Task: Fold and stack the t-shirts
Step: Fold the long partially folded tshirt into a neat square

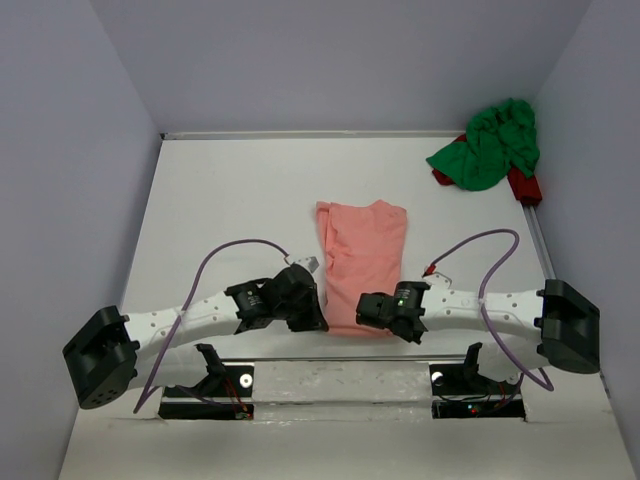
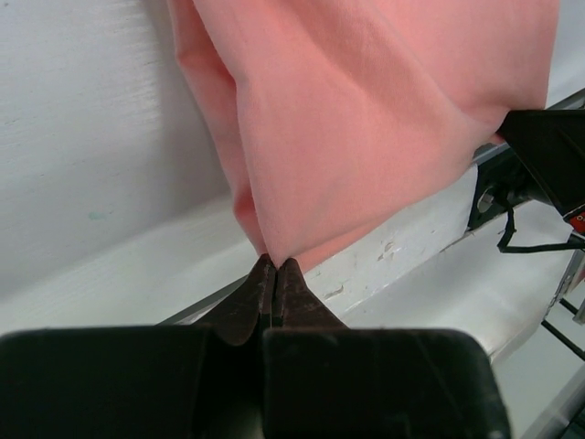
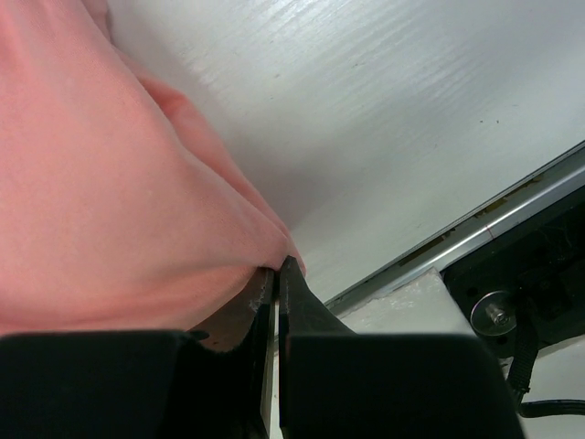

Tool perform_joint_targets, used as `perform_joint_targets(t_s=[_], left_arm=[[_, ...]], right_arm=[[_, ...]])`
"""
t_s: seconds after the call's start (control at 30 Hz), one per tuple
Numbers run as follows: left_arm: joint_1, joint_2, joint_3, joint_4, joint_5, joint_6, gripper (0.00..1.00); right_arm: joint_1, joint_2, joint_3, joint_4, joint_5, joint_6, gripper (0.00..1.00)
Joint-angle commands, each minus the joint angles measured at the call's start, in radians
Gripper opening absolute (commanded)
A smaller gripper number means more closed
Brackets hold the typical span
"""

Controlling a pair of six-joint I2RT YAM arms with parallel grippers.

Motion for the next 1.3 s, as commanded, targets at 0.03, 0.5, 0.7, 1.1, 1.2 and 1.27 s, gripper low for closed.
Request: perform_joint_targets(t_s=[0.03,0.5,0.7,1.1,1.2,1.27], left_arm=[[-0.002,0.009,-0.021,-0.045,-0.005,0.027,0.0],[0.0,0.015,0.279,-0.252,-0.132,0.124,0.0],[0.044,0.15,0.508,-0.29,-0.163,0.224,0.0],[0.325,0.531,0.917,-0.347,-0.071,0.46,0.0],[0.38,0.622,1.014,-0.355,-0.043,0.489,0.0],[0.397,0.667,1.063,-0.364,-0.046,0.497,0.0]], right_arm=[[0.007,0.006,0.001,-0.198,0.078,0.034,0.0],[0.016,0.018,0.22,-0.258,0.302,-0.19,0.0],[-0.14,0.032,0.315,-0.122,0.388,-0.561,0.0],[-0.532,0.084,0.471,0.436,0.191,-1.419,0.0],[-0.619,0.164,0.516,0.504,0.071,-1.532,0.0],[-0.653,0.239,0.579,0.521,-0.002,-1.604,0.0]])
